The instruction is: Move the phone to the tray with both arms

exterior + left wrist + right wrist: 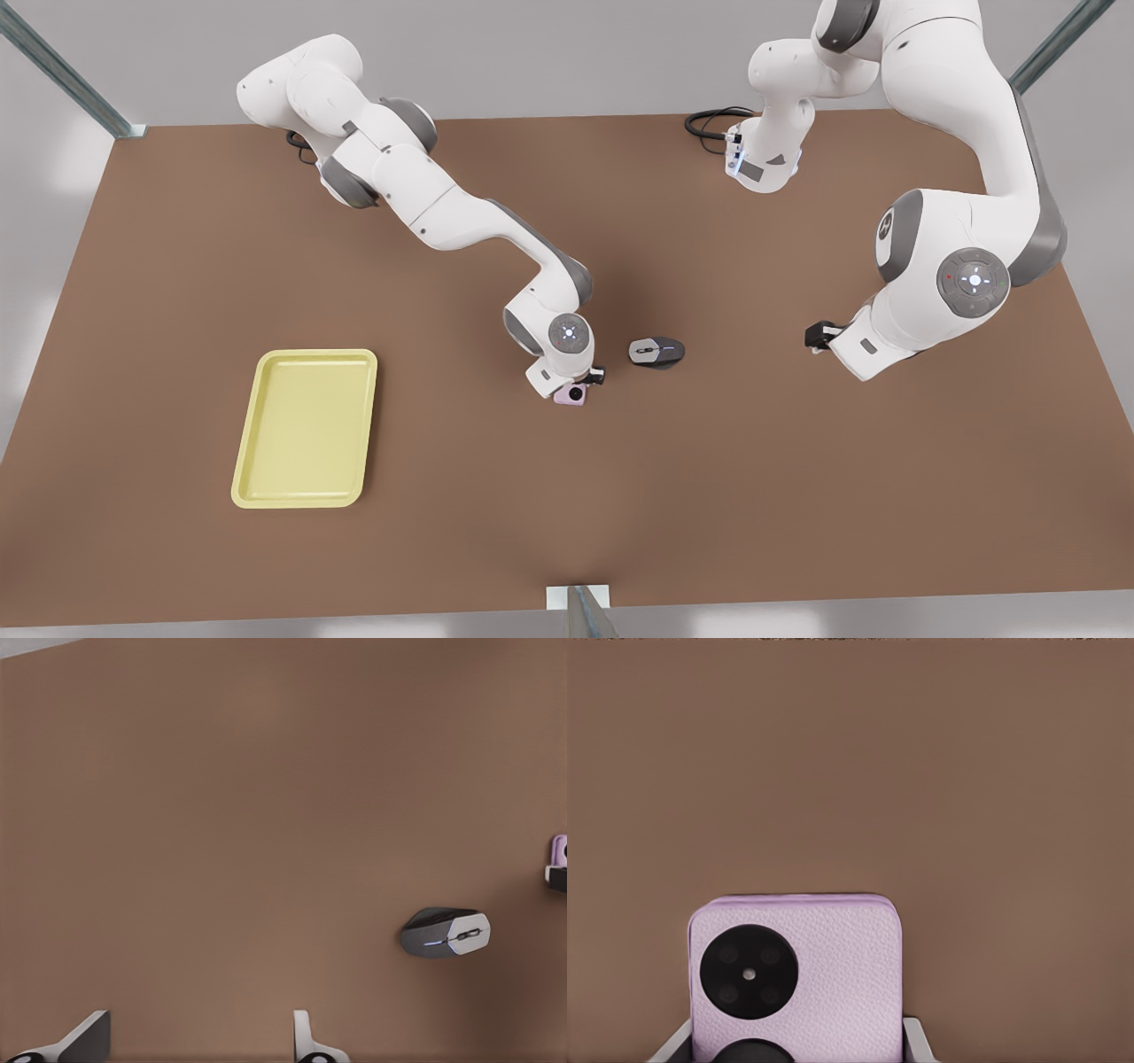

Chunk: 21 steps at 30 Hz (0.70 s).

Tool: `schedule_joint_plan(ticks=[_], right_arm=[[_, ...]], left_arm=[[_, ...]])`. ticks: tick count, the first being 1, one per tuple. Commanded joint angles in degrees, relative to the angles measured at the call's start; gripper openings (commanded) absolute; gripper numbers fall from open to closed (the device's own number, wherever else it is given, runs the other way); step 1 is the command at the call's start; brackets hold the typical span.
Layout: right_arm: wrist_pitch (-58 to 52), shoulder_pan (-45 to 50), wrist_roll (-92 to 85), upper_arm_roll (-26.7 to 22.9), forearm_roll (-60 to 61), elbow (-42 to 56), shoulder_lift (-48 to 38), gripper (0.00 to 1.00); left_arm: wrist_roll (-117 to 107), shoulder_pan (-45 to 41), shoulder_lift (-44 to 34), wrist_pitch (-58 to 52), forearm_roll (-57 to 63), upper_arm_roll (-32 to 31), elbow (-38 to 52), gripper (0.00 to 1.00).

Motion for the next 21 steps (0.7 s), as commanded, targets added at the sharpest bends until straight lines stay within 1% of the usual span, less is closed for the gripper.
schedule_joint_plan(ticks=[1, 5, 8, 12, 15, 16, 18, 20, 21], right_arm=[[-0.06, -0.06, -0.68, 0.01, 0.02, 0.05, -0.18, 0.84], [-0.06, -0.06, -0.77, 0.01, 0.02, 0.05, -0.26, 0.83], [-0.06, -0.06, -0.68, 0.01, 0.02, 0.05, -0.35, 0.8], [-0.32, -0.67, -1.21, 0.18, 0.02, -0.21, -1.32, 0.8], [-0.76, -3.4, -5.42, 0.09, 0.02, -5.65, -6.85, 0.81], [-0.06, -4.36, -6.04, 0.09, 0.02, -9.87, -10.19, 0.81], [1.08, -9.28, -9.9, 0.09, -0.07, -20.15, -18.27, 0.81], [4.95, -15.78, -20.36, 0.18, -0.07, -33.33, -27.33, 0.81], [5.13, -19.04, -24.49, 0.18, -0.07, -38.87, -31.72, 0.81]], left_arm=[[0.69, 0.0, -0.07, -0.02, 0.04, -0.01, 0.02, 1.0], [0.69, 0.0, -0.07, -0.02, 0.04, -0.09, 0.1, 1.0], [0.69, 0.0, -0.07, -0.02, 0.04, -0.01, 0.02, 1.0], [0.69, 0.0, -0.16, -0.02, 0.04, -0.01, 0.1, 1.0], [0.69, 0.0, -0.16, -0.02, -0.05, -0.01, 0.1, 1.0], [0.69, -0.08, -0.25, -0.11, -0.05, -0.01, 0.1, 1.0], [0.69, -0.08, -0.33, -0.11, -0.05, -0.01, 0.1, 1.0], [0.69, -0.08, -0.25, -0.02, -0.05, -0.09, 0.1, 1.0], [0.69, -0.08, -0.25, -0.02, -0.14, -0.09, 0.1, 1.0]])
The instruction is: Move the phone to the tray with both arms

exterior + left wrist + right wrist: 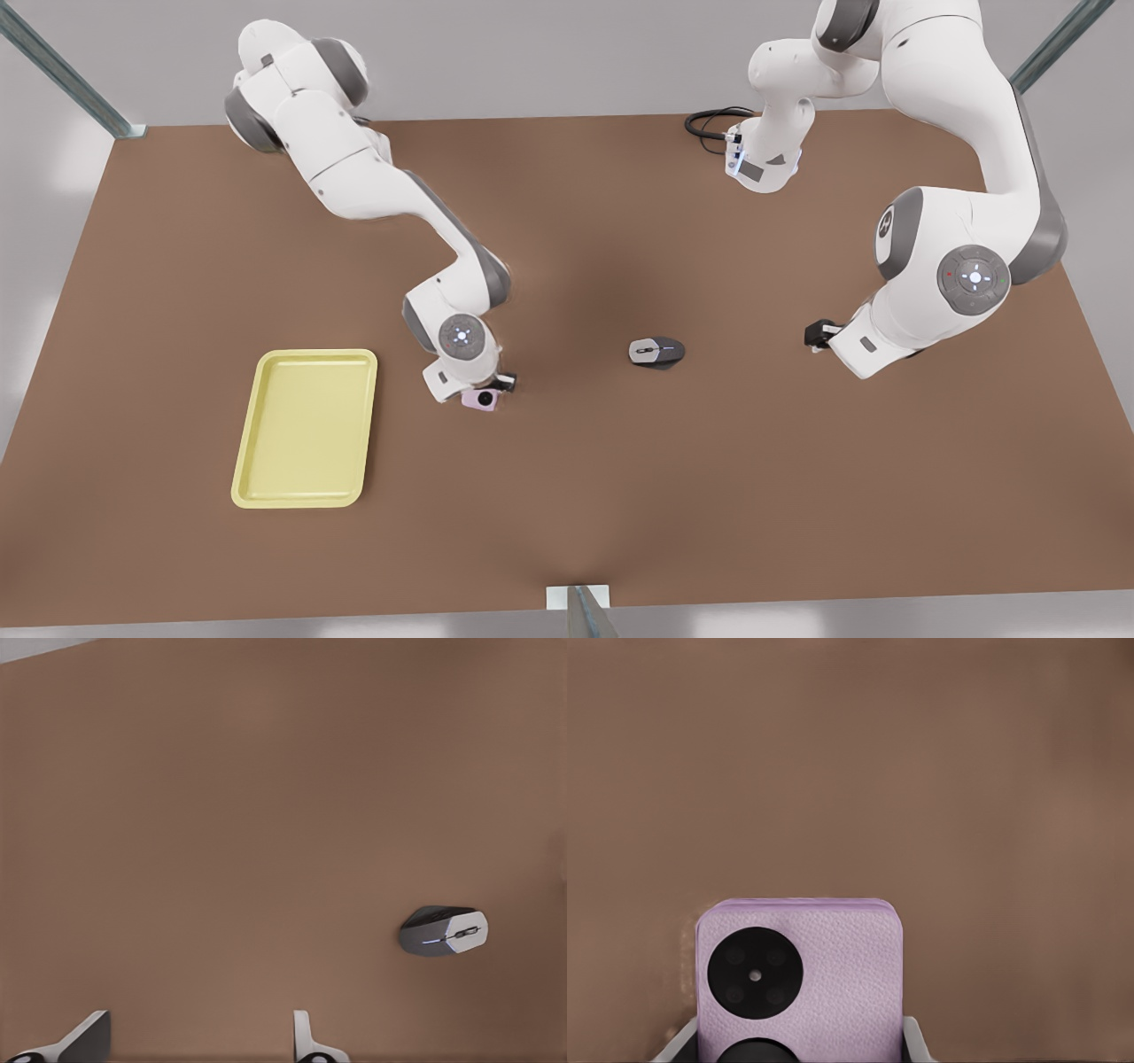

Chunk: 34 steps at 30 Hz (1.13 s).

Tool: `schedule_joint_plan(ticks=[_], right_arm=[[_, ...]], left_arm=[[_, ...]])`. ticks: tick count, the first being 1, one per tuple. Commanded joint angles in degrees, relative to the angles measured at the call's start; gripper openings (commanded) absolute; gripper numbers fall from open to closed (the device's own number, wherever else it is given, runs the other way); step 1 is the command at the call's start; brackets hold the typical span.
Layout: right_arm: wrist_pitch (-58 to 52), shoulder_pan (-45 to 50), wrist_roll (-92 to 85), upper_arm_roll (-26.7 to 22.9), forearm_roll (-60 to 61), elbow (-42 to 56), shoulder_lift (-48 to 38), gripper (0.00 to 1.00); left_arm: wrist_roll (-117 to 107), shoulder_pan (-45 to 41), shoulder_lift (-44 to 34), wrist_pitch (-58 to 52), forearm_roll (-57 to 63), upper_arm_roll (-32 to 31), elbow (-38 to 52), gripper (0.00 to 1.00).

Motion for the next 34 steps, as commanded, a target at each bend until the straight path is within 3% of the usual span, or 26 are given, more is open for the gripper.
schedule_joint_plan(ticks=[1, 4, 9, 11, 16, 17, 21, 23, 25, 27, 29, 30, 31, 32, 34], right_arm=[[3.16, -6.42, -23.63, 1.11, -0.14, -7.86, -5.66, 0.81], [4.12, -18.99, -40.77, 2.17, -0.14, -18.23, -13.22, 0.81], [7.64, -38.85, -68.02, 1.91, -1.02, -21.93, -10.41, 0.81], [7.82, -41.32, -71.98, 1.91, -1.02, -21.67, -8.65, 0.81], [9.4, -38.6, -71.45, 1.91, -1.11, -19.38, -5.4, 0.81], [9.49, -38.6, -71.72, 1.91, -1.11, -19.38, -5.22, 1.0], [9.05, -38.6, -71.72, 1.91, -1.11, -18.77, -5.48, 1.0], [2.56, -38.51, -71.28, 2.96, -0.94, -15.61, -9.79, 1.0], [-7.12, -38.42, -65.05, 8.24, -0.23, -11.47, -18.49, 1.0], [-24.51, -32.71, -55.46, 6.92, -0.14, -2.6, -22.89, 1.0], [-32.16, -29.02, -54.93, 5.34, -0.32, 4.34, -27.1, 1.0], [-38.05, -25.24, -54.93, 2.88, -0.85, 9.09, -27.19, 1.0], [-40.25, -19.01, -54.84, -3.97, -0.93, 10.94, -28.51, 1.0], [-42.89, -16.27, -54.84, -7.49, -0.85, 13.75, -27.37, 1.0], [-45.8, -13.64, -54.75, -9.96, -0.41, 17.89, -24.64, 1.0]], left_arm=[[0.2, 0.01, -0.06, 0.0, -0.03, -0.04, 0.03, 1.0], [0.2, 0.01, 0.03, 0.08, -0.03, 0.05, 0.03, 1.0], [0.2, 0.01, 0.21, 0.61, -0.03, -0.04, -0.06, 1.0], [0.2, 0.01, 0.21, 0.7, -0.03, -0.04, 0.03, 1.0], [0.2, 0.01, 0.29, 0.79, 0.06, -0.04, -0.06, 1.0], [0.2, 0.01, 0.21, 0.79, 0.06, -0.04, -0.06, 1.0], [0.2, 0.01, 0.56, 0.87, 0.15, -0.04, 0.03, 1.0], [0.64, 0.09, 0.21, 0.87, 0.15, -0.04, 0.03, 1.0], [0.03, 0.09, -0.32, 0.79, 0.24, 0.14, 1.43, 1.0], [-3.48, 0.09, -1.64, 0.79, 0.32, 1.37, 1.52, 1.0], [-3.75, 0.09, -1.99, 1.75, 0.06, 2.07, 1.43, 1.0], [-3.66, 0.09, -2.52, 2.19, -0.12, 2.07, 0.91, 1.0], [-3.66, 0.18, -2.69, 2.81, -0.12, 2.07, 0.73, 1.0], [-3.57, 0.44, -2.69, 2.9, -0.12, 2.07, 0.73, 1.0], [-3.22, 0.88, -2.78, 2.98, -0.2, 2.07, 0.64, 1.0]])
